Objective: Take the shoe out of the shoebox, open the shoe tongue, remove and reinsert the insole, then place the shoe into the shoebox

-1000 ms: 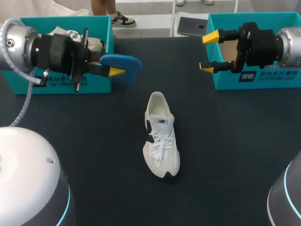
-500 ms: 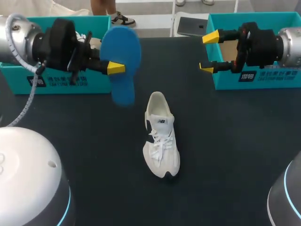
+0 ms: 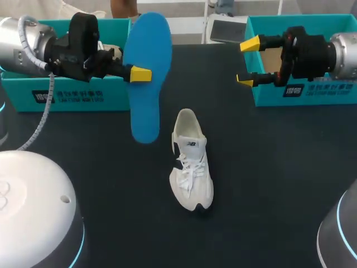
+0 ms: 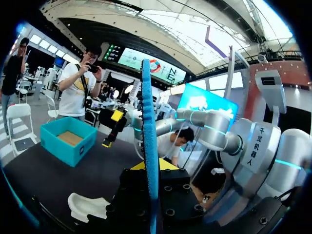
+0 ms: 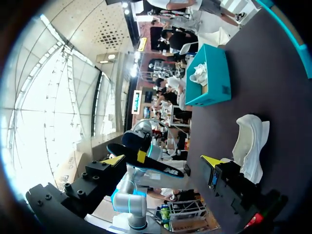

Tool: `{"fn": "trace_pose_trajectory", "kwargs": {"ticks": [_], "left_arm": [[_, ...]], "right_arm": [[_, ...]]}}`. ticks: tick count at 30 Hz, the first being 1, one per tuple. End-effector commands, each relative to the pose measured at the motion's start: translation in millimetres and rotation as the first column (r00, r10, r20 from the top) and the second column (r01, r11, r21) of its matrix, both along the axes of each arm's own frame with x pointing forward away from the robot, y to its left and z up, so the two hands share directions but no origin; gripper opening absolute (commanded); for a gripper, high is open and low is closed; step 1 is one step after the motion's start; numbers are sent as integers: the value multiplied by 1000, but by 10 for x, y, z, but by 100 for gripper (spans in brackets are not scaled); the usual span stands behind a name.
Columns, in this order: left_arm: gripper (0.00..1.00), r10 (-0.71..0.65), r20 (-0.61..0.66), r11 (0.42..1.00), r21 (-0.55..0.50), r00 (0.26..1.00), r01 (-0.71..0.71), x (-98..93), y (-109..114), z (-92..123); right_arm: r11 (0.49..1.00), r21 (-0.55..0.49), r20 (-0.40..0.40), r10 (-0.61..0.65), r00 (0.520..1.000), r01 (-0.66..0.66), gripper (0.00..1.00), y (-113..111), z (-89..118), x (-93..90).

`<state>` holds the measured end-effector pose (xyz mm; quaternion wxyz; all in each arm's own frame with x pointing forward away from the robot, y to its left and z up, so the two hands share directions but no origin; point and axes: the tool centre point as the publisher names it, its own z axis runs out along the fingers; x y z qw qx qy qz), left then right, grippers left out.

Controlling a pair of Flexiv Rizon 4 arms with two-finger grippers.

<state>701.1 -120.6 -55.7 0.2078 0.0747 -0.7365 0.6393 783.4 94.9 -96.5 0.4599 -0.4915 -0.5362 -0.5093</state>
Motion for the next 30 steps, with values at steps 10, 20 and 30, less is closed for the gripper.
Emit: {"fn": "trace_pose_trajectory", "kwargs": {"ticks": [10, 20, 30], "left_arm": [[0, 220, -847, 972, 230, 483, -41, -30, -19, 2], [0, 210, -865, 976, 213, 456, -46, 6, -34, -96], [0, 146, -876, 989, 119, 459, -89, 108, -195, -521]], "right_arm": [[1000, -2, -1, -2, 1000, 2, 100, 10, 0, -7], [1000, -2, -1, -2, 1000, 2, 100, 10, 0, -7], [1000, -2, -1, -2, 1000, 2, 100, 10, 0, -7]]}}
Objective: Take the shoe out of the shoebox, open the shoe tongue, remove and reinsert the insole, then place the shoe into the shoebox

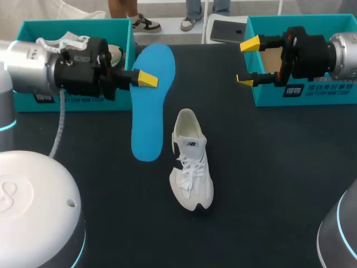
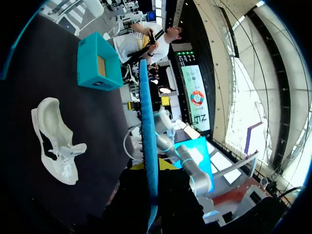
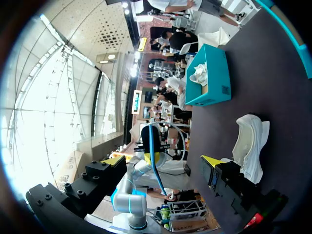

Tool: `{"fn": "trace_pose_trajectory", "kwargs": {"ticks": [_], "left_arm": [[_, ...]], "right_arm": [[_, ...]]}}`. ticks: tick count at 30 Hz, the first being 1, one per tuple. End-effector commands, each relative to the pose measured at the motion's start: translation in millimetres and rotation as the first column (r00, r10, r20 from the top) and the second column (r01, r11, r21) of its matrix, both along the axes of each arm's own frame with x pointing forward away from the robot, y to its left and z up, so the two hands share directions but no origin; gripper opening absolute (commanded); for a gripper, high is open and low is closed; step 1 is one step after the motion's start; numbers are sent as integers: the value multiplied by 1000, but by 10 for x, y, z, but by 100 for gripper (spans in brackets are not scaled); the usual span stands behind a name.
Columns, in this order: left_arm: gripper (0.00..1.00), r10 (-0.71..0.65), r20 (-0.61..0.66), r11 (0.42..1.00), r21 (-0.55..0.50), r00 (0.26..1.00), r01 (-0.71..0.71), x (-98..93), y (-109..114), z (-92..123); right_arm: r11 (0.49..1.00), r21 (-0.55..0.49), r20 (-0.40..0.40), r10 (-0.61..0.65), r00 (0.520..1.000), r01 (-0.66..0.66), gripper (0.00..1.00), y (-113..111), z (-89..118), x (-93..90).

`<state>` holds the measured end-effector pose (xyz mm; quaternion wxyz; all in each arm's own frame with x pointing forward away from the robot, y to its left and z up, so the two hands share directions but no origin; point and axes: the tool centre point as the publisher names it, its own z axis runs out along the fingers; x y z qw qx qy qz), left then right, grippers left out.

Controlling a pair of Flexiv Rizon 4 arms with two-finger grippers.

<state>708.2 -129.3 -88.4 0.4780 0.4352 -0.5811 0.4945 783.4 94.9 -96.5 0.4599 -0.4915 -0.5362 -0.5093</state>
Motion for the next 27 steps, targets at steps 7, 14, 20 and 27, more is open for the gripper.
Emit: {"fn": "trace_pose_trajectory", "kwargs": {"ticks": [7, 14, 20, 27], "left_arm": [[0, 32, -43, 996, -79, 999, -35, 91, -209, -358], [0, 46, -75, 996, -78, 996, -52, 192, -312, -530], [0, 69, -124, 993, -90, 990, -80, 285, -441, -638], [0, 69, -121, 990, -110, 990, -83, 314, -486, -631]], "right_arm": [[1000, -2, -1, -2, 1000, 2, 100, 10, 0, -7], [1000, -2, -1, -2, 1000, 2, 100, 10, 0, -7], [1000, -2, -1, -2, 1000, 2, 100, 10, 0, -7], [948, -313, 36, -52, 998, 61, 100, 173, 158, -104]]}}
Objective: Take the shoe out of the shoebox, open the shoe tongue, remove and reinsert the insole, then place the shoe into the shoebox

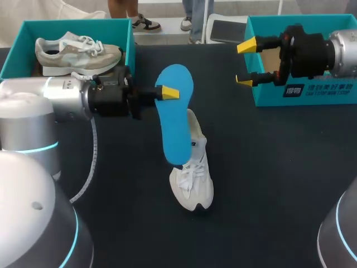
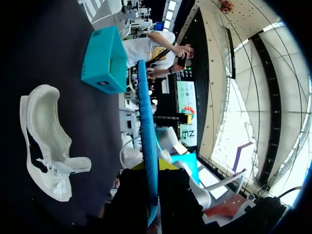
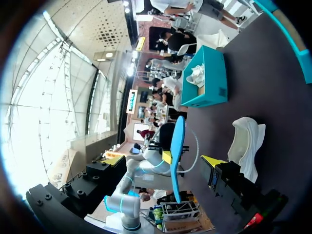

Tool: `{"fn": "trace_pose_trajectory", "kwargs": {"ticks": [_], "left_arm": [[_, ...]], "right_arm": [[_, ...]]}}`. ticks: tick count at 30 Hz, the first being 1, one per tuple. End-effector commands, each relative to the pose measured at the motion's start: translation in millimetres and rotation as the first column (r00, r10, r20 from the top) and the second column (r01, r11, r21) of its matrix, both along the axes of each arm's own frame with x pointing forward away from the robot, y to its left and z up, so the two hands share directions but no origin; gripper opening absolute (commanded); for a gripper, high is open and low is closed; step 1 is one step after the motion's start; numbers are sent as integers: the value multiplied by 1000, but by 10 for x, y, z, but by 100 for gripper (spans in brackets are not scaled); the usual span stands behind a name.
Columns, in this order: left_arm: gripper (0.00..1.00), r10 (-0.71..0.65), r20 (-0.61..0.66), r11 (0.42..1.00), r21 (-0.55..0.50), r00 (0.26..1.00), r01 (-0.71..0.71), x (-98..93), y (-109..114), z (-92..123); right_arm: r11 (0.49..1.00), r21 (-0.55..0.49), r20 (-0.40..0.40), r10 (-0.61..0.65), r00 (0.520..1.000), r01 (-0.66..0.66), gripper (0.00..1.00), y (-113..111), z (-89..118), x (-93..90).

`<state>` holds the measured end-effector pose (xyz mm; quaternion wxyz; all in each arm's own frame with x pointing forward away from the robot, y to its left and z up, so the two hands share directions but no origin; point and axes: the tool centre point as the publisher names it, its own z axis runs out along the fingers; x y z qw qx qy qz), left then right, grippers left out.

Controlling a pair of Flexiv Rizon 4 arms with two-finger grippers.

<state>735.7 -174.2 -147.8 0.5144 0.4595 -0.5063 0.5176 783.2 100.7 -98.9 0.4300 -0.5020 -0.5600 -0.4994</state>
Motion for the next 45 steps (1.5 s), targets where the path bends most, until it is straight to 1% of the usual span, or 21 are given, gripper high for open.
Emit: {"fn": "trace_pose_trajectory", "kwargs": {"ticks": [1, 2, 4, 6, 8, 11, 28, 29, 30, 31, 32, 33, 34, 36, 38, 40, 42, 43, 45], "left_arm": [[0, -3, 3, 1000, -6, 1000, 3, 42, -37, -40], [0, 0, 5, 1000, -8, 1000, 0, 47, -33, -41], [0, 8, 9, 1000, -15, 1000, -7, 57, -17, -26], [0, 10, 8, 1000, -18, 1000, -10, 66, -5, -6], [0, 13, 11, 1000, -24, 1000, -13, 78, 11, 15], [0, 17, 8, 1000, -25, 1000, -17, 103, 21, 19], [0, 20, 5, 1000, -24, 1000, -20, 105, 22, 19], [0, 20, 5, 1000, -24, 1000, -20, 105, 22, 19], [0, 20, 5, 1000, -24, 1000, -20, 105, 22, 19], [0, 20, 5, 1000, -24, 1000, -20, 105, 22, 19], [0, 20, 5, 1000, -24, 1000, -20, 105, 22, 19], [0, 20, 5, 1000, -24, 1000, -20, 105, 22, 19], [0, 20, 5, 1000, -24, 1000, -20, 105, 22, 19], [0, 20, 5, 1000, -24, 1000, -20, 105, 22, 19], [0, 20, 5, 1000, -24, 1000, -20, 105, 22, 19], [0, 20, 5, 1000, -24, 1000, -20, 105, 22, 19], [0, 20, 5, 1000, -24, 1000, -20, 105, 22, 19], [0, 20, 5, 1000, -24, 1000, -20, 105, 22, 19], [0, 20, 5, 1000, -24, 1000, -20, 105, 22, 19]], "right_arm": [[953, -297, 4, -71, 997, 69, 100, 152, 206, -120], [937, -342, -2, -74, 997, 69, 100, 194, 229, -139], [913, -399, 11, -89, 996, 86, 100, 259, 268, -169], [877, -471, -1, -101, 995, 89, 100, 339, 304, -210], [849, -520, -3, -117, 993, 99, 100, 410, 334, -254], [761, -639, -31, -168, 985, 110, 100, 523, 368, -315], [761, -639, -31, -168, 985, 110, 100, 523, 368, -315], [739, -660, 16, -163, 986, 133, 100, 538, 350, -295], [698, -704, 20, -162, 987, 129, 100, 579, 315, -295], [635, -760, 27, -185, 982, 140, 100, 601, 300, -299], [588, -796, 34, -192, 981, 142, 100, 638, 280, -309], [571, -804, 72, -182, 981, 165, 100, 715, 268, -332], [561, -805, 91, -202, 975, 192, 100, 739, 265, -342], [479, -862, 85, -192, 978, 169, 100, 807, 230, -354], [443, -877, 109, -195, 975, 186, 100, 871, 189, -364], [404, -897, 112, -188, 976, 181, 100, 910, 175, -370], [376, -909, 113, -196, 974, 181, 100, 980, 165, -385], [376, -909, 115, -195, 974, 182, 100, 999, 167, -392], [359, -916, 112, -198, 974, 179, 100, 1062, 162, -417]]}}
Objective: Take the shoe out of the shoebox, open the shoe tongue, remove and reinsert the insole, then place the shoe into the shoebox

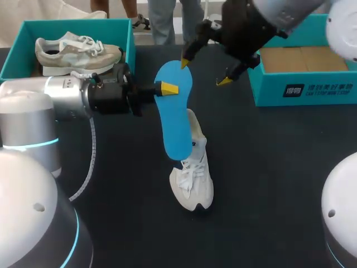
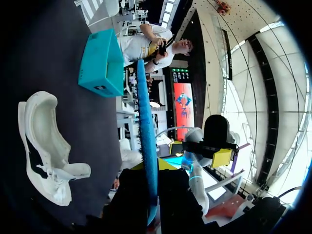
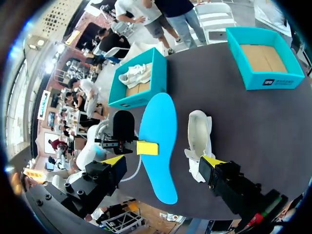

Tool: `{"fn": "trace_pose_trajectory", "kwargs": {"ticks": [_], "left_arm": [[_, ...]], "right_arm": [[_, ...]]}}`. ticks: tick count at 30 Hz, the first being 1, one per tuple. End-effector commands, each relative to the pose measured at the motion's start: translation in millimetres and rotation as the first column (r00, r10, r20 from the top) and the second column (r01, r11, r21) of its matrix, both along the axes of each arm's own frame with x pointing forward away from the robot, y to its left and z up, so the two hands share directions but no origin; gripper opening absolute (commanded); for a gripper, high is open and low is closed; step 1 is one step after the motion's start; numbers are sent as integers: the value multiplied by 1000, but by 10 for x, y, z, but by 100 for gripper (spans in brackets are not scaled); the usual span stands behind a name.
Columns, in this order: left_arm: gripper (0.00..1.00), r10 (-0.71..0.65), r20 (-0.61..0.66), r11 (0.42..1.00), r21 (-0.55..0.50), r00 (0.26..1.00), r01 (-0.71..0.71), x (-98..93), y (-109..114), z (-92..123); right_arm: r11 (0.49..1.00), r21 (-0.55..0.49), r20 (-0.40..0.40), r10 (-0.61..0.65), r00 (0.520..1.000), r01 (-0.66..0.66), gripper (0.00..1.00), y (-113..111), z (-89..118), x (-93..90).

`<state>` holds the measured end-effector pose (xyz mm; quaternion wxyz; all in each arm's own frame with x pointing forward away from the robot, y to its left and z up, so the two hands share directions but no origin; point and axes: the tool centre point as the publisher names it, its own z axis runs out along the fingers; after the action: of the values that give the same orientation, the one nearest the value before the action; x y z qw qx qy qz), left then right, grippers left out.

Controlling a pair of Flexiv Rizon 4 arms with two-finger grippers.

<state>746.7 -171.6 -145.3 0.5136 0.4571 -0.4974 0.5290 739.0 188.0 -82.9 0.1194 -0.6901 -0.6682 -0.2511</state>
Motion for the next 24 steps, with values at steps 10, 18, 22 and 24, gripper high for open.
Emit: {"fn": "trace_pose_trajectory", "kwargs": {"ticks": [10, 18, 22, 24], "left_arm": [[0, 2, 0, 1000, -2, 1000, -2, -5, -4, -6], [0, 2, 0, 1000, -2, 1000, -2, -5, -4, -6], [0, 2, 0, 1000, -2, 1000, -2, -5, -4, -6], [0, 2, 0, 1000, -2, 1000, -2, -5, -4, -6]], "right_arm": [[915, -401, -33, -67, 997, 48, 100, 411, 90, -55], [886, -460, -42, -81, 996, 53, 100, 439, 210, -130], [881, -471, -37, -82, 996, 55, 100, 414, 246, -160], [878, -475, -39, -81, 996, 52, 100, 404, 256, -165]]}}
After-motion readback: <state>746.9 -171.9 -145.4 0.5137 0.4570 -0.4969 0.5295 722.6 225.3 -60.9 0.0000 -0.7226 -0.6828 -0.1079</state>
